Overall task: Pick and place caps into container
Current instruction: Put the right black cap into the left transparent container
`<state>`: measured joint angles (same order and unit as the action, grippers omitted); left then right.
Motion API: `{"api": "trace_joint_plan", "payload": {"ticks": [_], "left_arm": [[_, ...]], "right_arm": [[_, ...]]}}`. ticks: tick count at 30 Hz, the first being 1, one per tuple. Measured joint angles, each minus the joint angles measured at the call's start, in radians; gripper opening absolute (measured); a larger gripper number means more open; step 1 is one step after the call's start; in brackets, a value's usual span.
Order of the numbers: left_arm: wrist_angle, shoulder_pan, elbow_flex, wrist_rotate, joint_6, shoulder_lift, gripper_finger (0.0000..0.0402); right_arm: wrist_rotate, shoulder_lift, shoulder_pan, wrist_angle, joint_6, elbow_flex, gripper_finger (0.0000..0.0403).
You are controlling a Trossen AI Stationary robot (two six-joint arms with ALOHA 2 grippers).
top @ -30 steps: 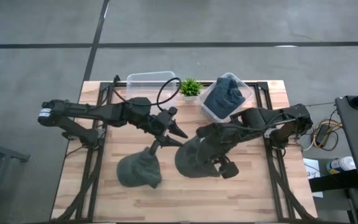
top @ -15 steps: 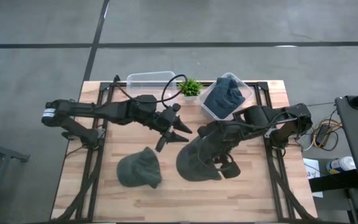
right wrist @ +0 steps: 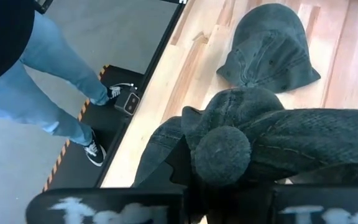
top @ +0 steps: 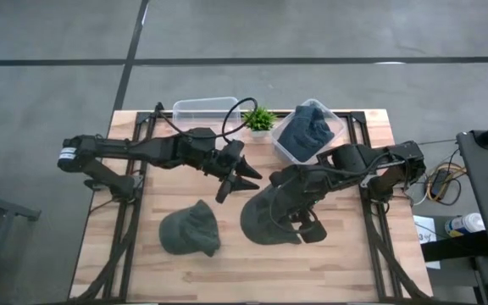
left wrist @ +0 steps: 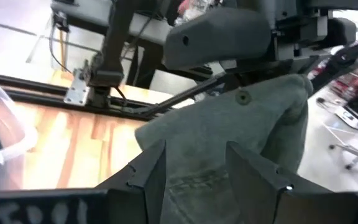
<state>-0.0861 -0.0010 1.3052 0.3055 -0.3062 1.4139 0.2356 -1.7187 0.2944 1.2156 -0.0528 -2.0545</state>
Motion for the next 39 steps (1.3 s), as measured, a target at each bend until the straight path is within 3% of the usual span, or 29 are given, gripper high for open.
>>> {"api": "trace_joint_plan", "payload": {"ticks": [11, 20, 29, 39], "left_arm": [[0.026, 0.004, 0.0, 0.066, 0.018, 0.029, 0.0159], [0.027, 0.013, 0.005, 0.147, -0.06, 0.029, 0.0161], [0.149, 0.013, 0.005, 0.146, -0.005, 0.029, 0.0219], [0.147, 0.013, 0.005, 0.124, -0.127, 0.034, 0.0222]], "right_arm": [[0.008, 0.0, -0.001, 0.0, 0.014, 0.0, 0.0008], [0.037, 0.0, -0.001, 0.002, 0.011, 0.001, 0.0008], [0.035, 0.0, -0.001, 0.008, 0.034, 0.001, 0.0008], [0.035, 0.0, 0.0, 0.008, 0.068, 0.001, 0.0008]]}}
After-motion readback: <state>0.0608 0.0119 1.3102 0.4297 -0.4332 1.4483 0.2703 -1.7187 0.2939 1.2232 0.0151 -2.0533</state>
